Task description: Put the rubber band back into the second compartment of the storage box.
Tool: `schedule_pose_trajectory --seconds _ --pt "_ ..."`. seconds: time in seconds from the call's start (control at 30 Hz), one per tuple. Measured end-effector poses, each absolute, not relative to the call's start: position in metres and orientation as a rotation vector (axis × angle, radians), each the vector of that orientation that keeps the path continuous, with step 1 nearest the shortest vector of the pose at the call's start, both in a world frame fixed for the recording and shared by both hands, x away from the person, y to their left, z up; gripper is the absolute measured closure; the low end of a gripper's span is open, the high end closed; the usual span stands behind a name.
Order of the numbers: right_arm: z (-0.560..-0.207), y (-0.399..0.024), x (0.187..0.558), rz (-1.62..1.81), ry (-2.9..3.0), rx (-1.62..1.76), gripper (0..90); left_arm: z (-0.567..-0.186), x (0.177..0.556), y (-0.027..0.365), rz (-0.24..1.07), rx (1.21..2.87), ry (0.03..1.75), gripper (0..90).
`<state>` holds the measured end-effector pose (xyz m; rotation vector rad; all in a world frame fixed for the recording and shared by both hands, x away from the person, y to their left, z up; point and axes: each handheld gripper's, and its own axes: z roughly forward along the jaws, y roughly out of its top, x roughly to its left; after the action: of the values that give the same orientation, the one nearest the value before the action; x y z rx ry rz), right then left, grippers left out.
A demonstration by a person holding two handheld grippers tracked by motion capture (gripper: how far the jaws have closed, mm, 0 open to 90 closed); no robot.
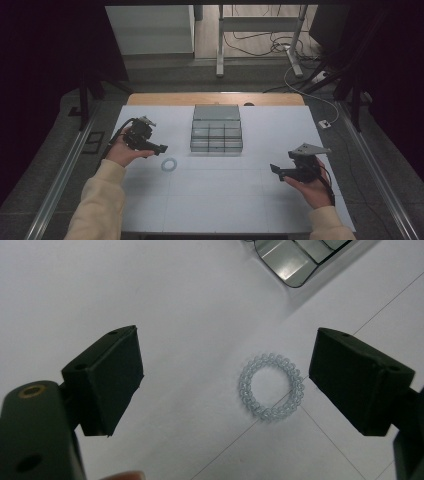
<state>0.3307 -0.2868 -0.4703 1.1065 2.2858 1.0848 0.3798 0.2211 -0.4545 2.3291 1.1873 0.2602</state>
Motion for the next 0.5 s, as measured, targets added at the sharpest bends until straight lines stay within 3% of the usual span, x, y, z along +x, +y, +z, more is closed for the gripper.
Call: schedule_pose_trajectory --seconds 0.5 --pt "-0.4711 -0.2855 0.3308 1.077 2.294 1.102 14.0 -0.4547 0.3788 0.2196 0.26 2.326 1.184 14.3"
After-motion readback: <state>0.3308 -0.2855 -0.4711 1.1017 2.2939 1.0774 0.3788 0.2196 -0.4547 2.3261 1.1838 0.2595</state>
